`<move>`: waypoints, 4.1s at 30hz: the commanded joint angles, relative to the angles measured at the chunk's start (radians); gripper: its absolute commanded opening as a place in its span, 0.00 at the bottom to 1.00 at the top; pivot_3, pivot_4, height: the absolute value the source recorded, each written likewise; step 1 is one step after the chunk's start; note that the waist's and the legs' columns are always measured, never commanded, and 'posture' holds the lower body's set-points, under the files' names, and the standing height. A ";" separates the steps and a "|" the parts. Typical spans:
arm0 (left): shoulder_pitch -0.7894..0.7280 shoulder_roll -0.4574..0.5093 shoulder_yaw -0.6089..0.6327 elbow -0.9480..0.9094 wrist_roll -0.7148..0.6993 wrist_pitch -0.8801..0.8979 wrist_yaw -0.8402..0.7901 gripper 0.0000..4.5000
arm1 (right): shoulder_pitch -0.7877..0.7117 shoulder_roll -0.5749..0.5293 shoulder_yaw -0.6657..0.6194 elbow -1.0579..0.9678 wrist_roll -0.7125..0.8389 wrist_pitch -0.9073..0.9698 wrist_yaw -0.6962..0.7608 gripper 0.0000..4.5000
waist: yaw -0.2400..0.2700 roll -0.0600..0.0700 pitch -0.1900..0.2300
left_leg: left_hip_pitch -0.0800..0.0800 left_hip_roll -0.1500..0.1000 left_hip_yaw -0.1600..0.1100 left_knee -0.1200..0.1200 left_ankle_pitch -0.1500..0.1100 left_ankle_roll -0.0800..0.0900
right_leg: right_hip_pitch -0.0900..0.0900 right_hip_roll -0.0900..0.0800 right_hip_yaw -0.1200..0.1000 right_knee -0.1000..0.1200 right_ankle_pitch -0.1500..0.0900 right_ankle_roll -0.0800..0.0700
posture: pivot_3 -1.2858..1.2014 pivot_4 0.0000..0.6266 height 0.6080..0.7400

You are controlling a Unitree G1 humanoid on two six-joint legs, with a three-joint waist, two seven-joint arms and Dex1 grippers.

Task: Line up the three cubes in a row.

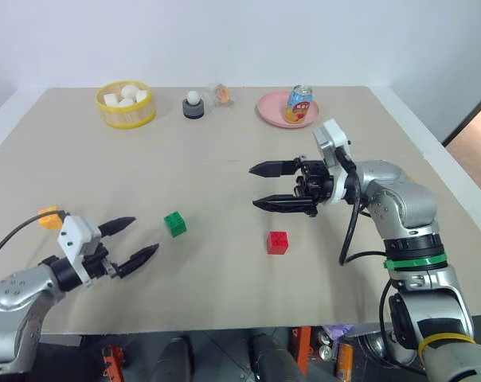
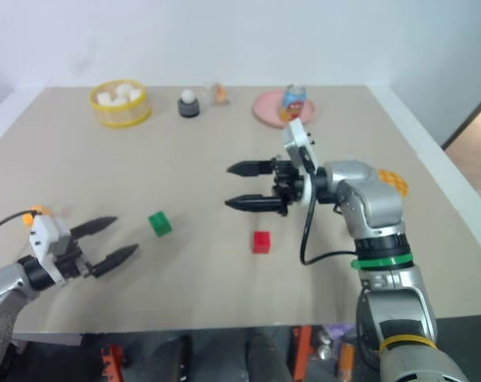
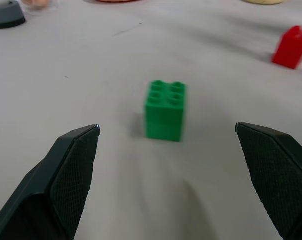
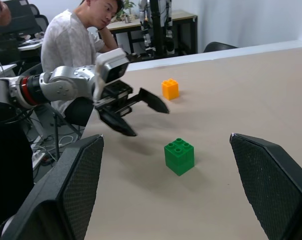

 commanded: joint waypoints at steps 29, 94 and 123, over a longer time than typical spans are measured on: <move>-0.272 -0.061 -0.243 0.341 0.135 -0.117 -0.148 0.75 | 0.103 -0.089 -0.056 -0.190 0.083 0.032 -0.131 0.93 | 0.000 0.000 0.000 | 0.000 0.000 -0.001 0.001 0.000 0.000 | 0.000 0.001 0.000 0.001 0.003 0.005 | 0.52 0.24 1.00; -0.651 -0.219 -0.462 0.661 0.239 -0.305 -0.488 0.29 | 0.216 -0.191 -0.092 -0.299 0.136 0.061 -0.175 0.93 | 0.001 0.000 0.000 | -0.002 -0.001 -0.003 0.011 0.001 0.002 | 0.005 0.001 0.001 0.002 0.004 0.006 | 0.52 0.24 1.00; -0.644 -0.256 -0.482 0.664 0.282 -0.300 -0.485 0.29 | 0.211 -0.184 -0.087 -0.292 0.125 0.053 -0.176 0.93 | 0.002 0.000 0.000 | -0.002 -0.001 -0.003 0.011 0.001 0.002 | 0.005 0.001 0.001 0.002 0.004 0.006 | 0.52 0.24 1.00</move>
